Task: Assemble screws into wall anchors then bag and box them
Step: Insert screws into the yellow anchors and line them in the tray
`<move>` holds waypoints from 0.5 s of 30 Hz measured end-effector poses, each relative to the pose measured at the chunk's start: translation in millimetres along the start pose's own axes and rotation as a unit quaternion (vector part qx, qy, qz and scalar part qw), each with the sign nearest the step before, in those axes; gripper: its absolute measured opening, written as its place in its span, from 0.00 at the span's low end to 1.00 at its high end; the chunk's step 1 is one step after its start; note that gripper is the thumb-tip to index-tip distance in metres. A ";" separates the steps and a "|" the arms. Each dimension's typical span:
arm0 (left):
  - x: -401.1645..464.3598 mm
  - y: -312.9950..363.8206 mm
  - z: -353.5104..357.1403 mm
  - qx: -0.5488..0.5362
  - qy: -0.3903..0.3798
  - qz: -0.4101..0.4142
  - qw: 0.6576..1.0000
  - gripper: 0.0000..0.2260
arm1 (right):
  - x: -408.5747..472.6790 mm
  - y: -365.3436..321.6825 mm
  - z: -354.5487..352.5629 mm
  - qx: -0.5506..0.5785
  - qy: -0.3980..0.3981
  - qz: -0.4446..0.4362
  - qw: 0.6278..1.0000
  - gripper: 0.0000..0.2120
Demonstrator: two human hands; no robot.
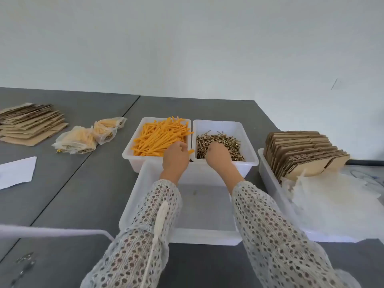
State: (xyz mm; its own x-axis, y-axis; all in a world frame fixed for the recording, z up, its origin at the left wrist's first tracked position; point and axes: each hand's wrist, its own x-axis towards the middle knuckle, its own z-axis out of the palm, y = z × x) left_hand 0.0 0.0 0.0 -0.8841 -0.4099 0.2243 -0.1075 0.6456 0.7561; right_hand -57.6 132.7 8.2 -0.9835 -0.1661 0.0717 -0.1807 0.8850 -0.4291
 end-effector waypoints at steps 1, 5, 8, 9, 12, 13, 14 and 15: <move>1.5 -1.5 0.9 0.077 -0.023 0.013 0.997 0.12 | 1.9 5.4 4.0 -0.018 -0.015 0.018 1.000 0.07; 6.0 -11.0 5.0 0.183 -0.050 0.042 0.981 0.13 | 7.1 17.2 7.2 -0.035 -0.055 0.061 0.996 0.12; 11.6 -19.4 6.6 0.177 -0.038 0.078 0.980 0.09 | 15.1 16.4 2.9 -0.055 -0.094 0.075 0.991 0.14; 14.8 -22.4 8.1 0.172 -0.038 0.087 0.981 0.07 | 18.2 16.8 3.6 -0.063 -0.106 0.082 0.989 0.18; 21.2 -28.6 12.2 0.132 -0.038 0.128 0.982 0.03 | 23.3 17.2 4.7 -0.069 -0.130 0.109 0.983 0.31; 21.8 -32.3 14.2 0.120 -0.030 0.148 0.981 0.02 | 26.0 18.4 5.3 -0.065 -0.135 0.113 0.982 0.34; 21.3 -37.5 16.7 0.111 -0.013 0.172 0.979 0.02 | 27.6 19.2 5.1 -0.063 -0.138 0.113 0.982 0.35; 19.7 -43.0 19.3 0.103 0.010 0.195 0.975 0.02 | 29.6 20.7 5.1 -0.062 -0.140 0.110 0.982 0.35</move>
State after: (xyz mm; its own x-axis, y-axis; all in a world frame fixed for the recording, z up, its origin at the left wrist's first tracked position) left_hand -21.6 -23.4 -39.9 -0.8670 -0.1179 0.4841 0.1447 0.8701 0.4712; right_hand -90.4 143.9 -3.1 -0.9614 -0.0627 -0.2679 0.0193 0.9559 -0.2932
